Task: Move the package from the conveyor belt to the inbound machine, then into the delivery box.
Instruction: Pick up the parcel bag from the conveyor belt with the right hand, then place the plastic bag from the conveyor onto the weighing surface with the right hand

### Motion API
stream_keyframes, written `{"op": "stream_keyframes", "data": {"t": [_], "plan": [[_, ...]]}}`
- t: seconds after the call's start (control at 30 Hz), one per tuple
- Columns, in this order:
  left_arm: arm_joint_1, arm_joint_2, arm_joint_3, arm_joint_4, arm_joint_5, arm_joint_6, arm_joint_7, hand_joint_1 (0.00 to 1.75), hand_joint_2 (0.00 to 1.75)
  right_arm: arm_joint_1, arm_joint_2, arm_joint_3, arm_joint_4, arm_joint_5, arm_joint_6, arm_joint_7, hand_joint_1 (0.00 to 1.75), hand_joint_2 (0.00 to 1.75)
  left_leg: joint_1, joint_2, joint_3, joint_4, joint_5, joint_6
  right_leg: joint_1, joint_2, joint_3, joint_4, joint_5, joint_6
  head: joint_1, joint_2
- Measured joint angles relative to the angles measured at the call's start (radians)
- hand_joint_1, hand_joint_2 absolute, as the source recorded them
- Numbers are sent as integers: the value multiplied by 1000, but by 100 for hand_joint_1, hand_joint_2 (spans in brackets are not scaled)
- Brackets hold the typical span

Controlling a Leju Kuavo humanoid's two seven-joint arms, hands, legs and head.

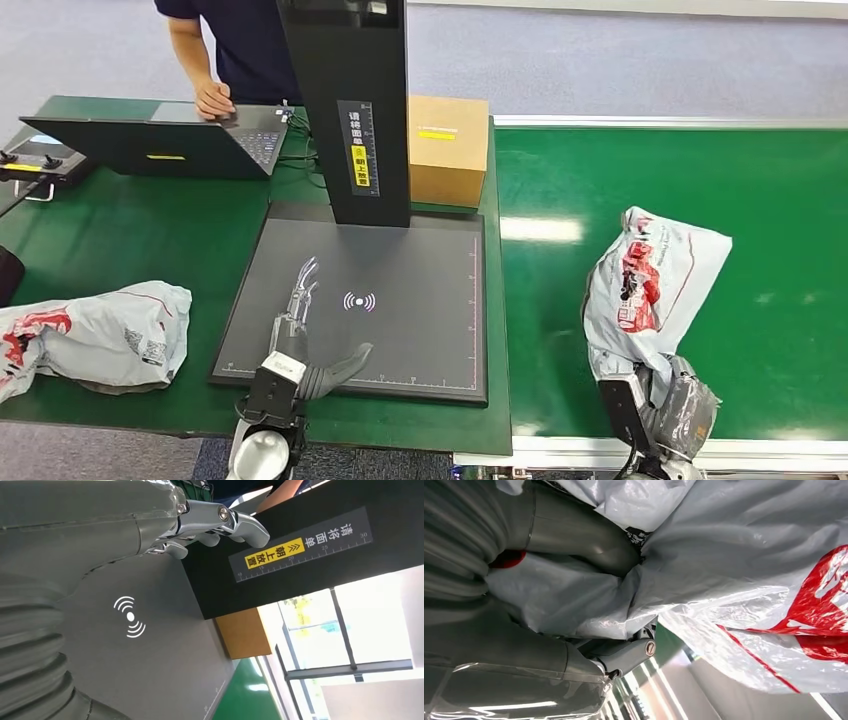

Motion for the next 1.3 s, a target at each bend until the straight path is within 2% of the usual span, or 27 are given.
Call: {"op": "stream_keyframes", "data": {"t": [0.27,0.37,0.6,0.77,0.93,1.17,1.3], "plan": [[30,-2,10,-14,-9,33,-18,0,175,65,80,35,-253,-43,-2,-224,174,175,0,0,0,0,-1,-1,0,0,0,0,0,-1,0,0],[44,-2,14,-21,-10,44,-24,0,175,73,101,61,-313,-55,-2,-265,175,175,0,0,0,0,-1,-1,0,0,0,0,0,-1,0,0],[78,-2,21,-39,5,85,-47,0,175,86,102,196,-375,-28,-2,-261,172,175,0,0,0,0,-1,-1,0,1,0,0,-1,-1,0,0],[104,-2,28,-63,30,148,-83,0,175,60,42,365,-343,-15,9,-212,171,175,0,0,0,-1,0,-1,0,0,0,0,-1,-1,0,0],[124,-2,35,-107,43,190,-100,0,175,2,-20,523,-255,2,53,-166,171,175,0,0,0,0,0,-1,0,0,0,1,0,-1,0,0],[148,-1,34,-172,56,238,-106,0,175,-118,-55,655,-60,39,120,-121,165,175,0,0,0,0,0,-1,0,0,0,1,0,-1,0,0],[154,4,8,-202,70,302,-106,0,175,-190,-59,708,64,42,145,-111,142,175,0,0,0,0,0,-1,0,0,0,1,0,-1,0,0]]}}
